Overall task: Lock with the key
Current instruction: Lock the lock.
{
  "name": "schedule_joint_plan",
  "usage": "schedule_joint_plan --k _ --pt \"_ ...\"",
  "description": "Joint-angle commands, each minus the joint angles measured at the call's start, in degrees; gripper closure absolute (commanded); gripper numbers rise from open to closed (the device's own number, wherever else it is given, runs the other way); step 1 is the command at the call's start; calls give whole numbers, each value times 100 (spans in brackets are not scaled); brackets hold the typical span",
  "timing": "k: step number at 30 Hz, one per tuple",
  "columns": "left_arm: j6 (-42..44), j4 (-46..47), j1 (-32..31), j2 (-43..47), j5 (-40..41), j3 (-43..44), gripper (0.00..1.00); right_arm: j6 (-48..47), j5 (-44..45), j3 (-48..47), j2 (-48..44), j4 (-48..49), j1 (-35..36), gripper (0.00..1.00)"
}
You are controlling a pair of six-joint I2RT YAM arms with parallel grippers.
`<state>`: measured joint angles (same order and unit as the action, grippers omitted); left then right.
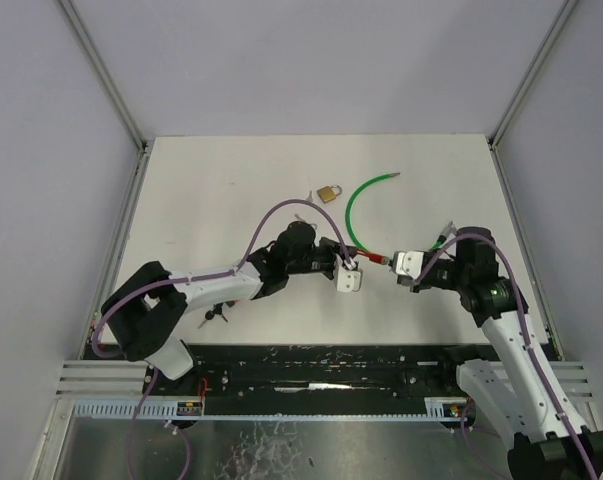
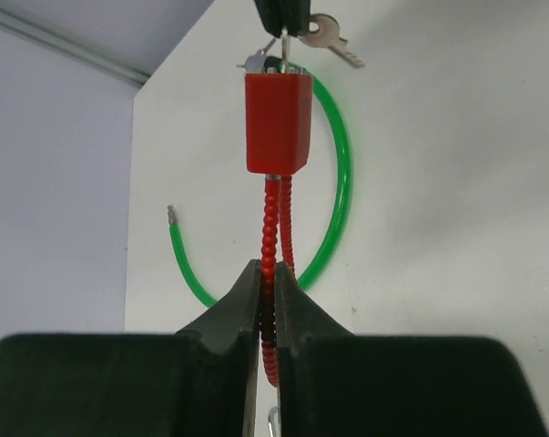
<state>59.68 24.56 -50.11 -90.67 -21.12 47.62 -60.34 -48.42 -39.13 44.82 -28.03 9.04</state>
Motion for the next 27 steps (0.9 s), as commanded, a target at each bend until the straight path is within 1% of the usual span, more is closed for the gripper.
schedule_joint_plan --k 1,4,8,12,15,17,19,22,23,27 --pt "-42 -1404 494 -201 -117 417 100 -1369 1335 62 -555 -555 -45 100" --pt "-19 -1813 497 -331 -240 658 100 -1586 960 123 -597 -737 -43 100" --pt "-38 -1755 486 -279 -304 593 100 -1472 510 320 -532 -508 -45 100" --pt "46 -1930 411 -355 -275 681 100 -1620 328 442 -462 -447 -22 100" --pt "102 -2084 317 -462 -6 767 100 -1390 255 336 -378 -444 -16 100" --pt "102 -2076 248 -466 163 770 100 -747 204 243 -221 -223 -22 99" --pt "93 -2006 200 -418 246 714 100 -209 -29 134 30 -71 -17 95" --pt "94 -1881 172 -349 301 618 100 542 -398 82 339 148 -16 77" --pt "94 -1882 175 -346 303 610 100 612 -407 66 394 150 -17 71" --pt "62 -1903 171 -372 375 643 100 799 -277 118 353 249 -26 56"
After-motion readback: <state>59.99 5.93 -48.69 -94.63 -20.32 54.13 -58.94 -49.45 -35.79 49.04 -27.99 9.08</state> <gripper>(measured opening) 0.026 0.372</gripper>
